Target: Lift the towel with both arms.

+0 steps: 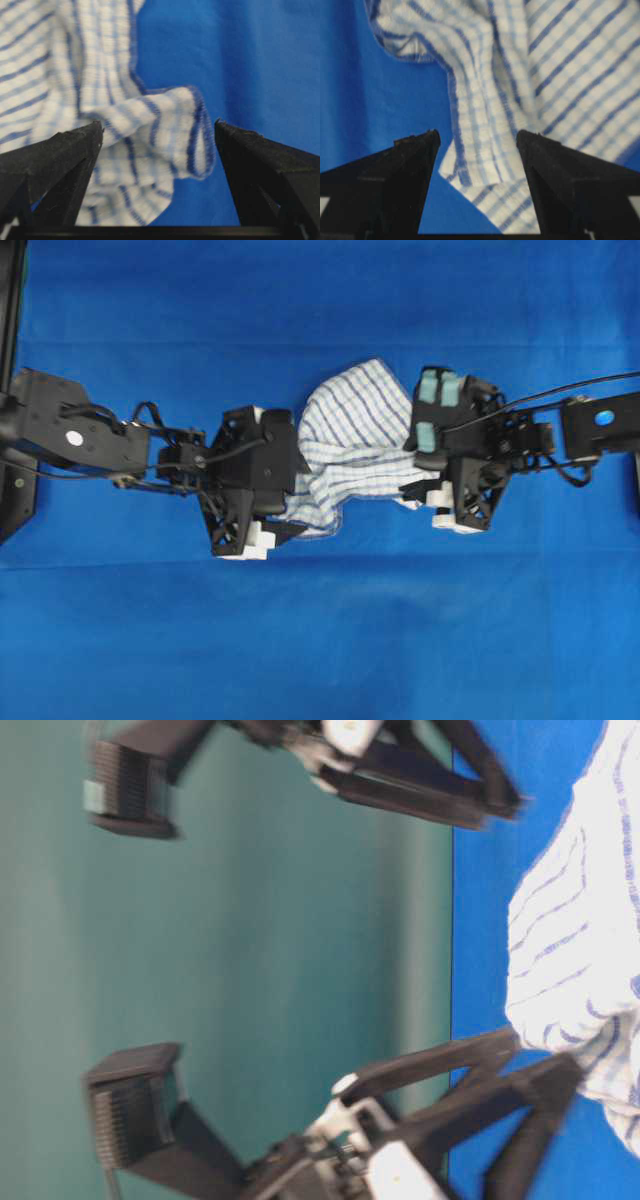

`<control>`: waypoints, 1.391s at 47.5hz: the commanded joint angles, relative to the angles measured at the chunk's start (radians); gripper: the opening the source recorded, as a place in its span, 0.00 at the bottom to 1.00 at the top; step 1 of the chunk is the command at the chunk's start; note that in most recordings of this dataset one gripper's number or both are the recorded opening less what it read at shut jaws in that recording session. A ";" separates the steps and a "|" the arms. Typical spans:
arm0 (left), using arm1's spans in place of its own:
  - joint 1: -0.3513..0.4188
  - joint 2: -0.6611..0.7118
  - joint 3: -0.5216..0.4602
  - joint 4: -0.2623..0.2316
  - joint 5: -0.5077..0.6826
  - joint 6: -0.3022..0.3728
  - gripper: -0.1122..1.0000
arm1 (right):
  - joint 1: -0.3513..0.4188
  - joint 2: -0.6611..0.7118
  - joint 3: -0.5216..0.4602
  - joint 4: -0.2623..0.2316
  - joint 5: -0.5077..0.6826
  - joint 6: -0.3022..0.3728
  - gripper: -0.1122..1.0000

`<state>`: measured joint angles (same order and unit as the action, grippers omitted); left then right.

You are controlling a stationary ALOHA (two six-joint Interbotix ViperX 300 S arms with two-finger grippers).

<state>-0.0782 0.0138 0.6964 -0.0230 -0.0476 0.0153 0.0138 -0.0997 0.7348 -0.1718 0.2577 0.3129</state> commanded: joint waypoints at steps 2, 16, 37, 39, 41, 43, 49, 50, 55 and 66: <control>-0.009 0.040 -0.008 -0.002 -0.052 -0.003 0.89 | 0.009 0.040 -0.008 0.000 -0.044 0.002 0.69; -0.009 0.140 -0.011 -0.002 -0.097 -0.020 0.89 | 0.034 0.144 -0.014 0.000 -0.095 0.002 0.69; 0.000 0.140 -0.006 -0.003 -0.078 -0.020 0.26 | 0.031 0.161 -0.017 -0.003 -0.098 -0.002 0.35; 0.000 0.138 -0.006 -0.002 -0.074 -0.020 0.18 | 0.031 0.160 -0.015 -0.003 -0.098 -0.002 0.21; 0.002 0.132 -0.008 -0.003 -0.066 -0.020 0.15 | 0.032 0.160 -0.015 -0.003 -0.098 -0.002 0.12; 0.002 0.129 -0.008 -0.002 -0.061 -0.020 0.15 | 0.031 0.160 -0.017 -0.003 -0.098 -0.002 0.09; 0.003 0.115 -0.011 -0.003 -0.041 -0.020 0.15 | 0.031 0.160 -0.018 -0.003 -0.098 -0.002 0.10; 0.003 0.110 -0.011 -0.002 -0.037 -0.018 0.15 | 0.029 0.158 -0.018 -0.003 -0.098 -0.002 0.10; 0.006 0.080 -0.012 -0.002 -0.012 -0.018 0.15 | 0.029 0.144 -0.020 -0.003 -0.095 -0.002 0.10; 0.006 -0.069 -0.029 -0.002 0.098 -0.015 0.15 | 0.029 0.021 -0.046 -0.003 -0.025 0.000 0.10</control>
<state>-0.0736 0.0184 0.6949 -0.0230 0.0199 0.0000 0.0445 -0.0092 0.7164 -0.1718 0.2117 0.3129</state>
